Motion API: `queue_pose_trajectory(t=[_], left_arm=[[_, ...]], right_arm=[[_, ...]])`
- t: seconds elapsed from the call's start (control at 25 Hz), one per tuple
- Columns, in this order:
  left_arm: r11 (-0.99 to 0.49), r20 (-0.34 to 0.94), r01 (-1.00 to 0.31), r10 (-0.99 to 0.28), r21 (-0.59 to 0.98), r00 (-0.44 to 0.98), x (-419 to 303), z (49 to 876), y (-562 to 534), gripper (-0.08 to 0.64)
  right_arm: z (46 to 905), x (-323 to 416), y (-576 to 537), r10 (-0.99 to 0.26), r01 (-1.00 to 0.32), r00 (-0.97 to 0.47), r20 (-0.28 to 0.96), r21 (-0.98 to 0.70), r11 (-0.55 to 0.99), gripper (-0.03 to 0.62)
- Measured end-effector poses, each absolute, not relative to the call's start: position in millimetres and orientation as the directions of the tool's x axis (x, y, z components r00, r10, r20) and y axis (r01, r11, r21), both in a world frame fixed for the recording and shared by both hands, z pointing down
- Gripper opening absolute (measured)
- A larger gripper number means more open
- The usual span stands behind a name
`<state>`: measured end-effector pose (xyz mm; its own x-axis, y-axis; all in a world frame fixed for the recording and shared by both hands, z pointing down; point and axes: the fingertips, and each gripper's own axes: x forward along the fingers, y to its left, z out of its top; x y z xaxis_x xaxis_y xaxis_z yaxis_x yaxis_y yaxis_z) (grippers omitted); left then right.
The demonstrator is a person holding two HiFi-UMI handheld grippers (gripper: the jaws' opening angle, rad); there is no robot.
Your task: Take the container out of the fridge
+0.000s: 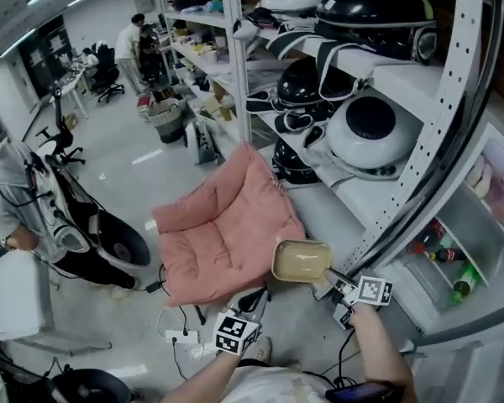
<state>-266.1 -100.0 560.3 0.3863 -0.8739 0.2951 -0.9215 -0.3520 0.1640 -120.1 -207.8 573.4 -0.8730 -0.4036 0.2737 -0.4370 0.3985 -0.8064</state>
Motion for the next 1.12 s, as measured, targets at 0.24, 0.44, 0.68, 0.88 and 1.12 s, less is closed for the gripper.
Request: queue_pose_trajectory(t=[0.24, 0.44, 0.68, 0.88, 1.12], left_arm=[[-0.274, 0.305, -0.946, -0.898, 0.172, 0.316, -298.8, 566.5, -87.2, 0.0], [-0.226, 0.307, -0.958, -0.912, 0.175, 0.271, -318.3, 569.7, -80.7, 0.0], [-0.195, 0.307, -0.964, -0.92, 0.178, 0.243, -335.8, 569.8, -73.7, 0.0], [-0.185, 0.296, -0.967, -0.927, 0.175, 0.231, -350.3, 564.1, -73.7, 0.0], [-0.203, 0.286, -0.964, -0.926, 0.171, 0.245, -357.1, 564.7, -78.7, 0.0]], right_arm=[[579.2, -169.4, -210.9, -0.323, -0.402, -0.905, 0.277, -0.807, 0.433, 0.043], [580.6, -199.3, -211.9, -0.272, -0.376, -0.921, 0.277, -0.81, 0.45, 0.043], [583.3, -227.3, -204.6, -0.229, -0.355, -0.933, 0.278, -0.813, 0.461, 0.043], [583.5, -236.7, -204.6, -0.232, -0.354, -0.933, 0.275, -0.817, 0.455, 0.044], [581.4, -241.7, -207.0, -0.245, -0.362, -0.929, 0.276, -0.815, 0.453, 0.044]])
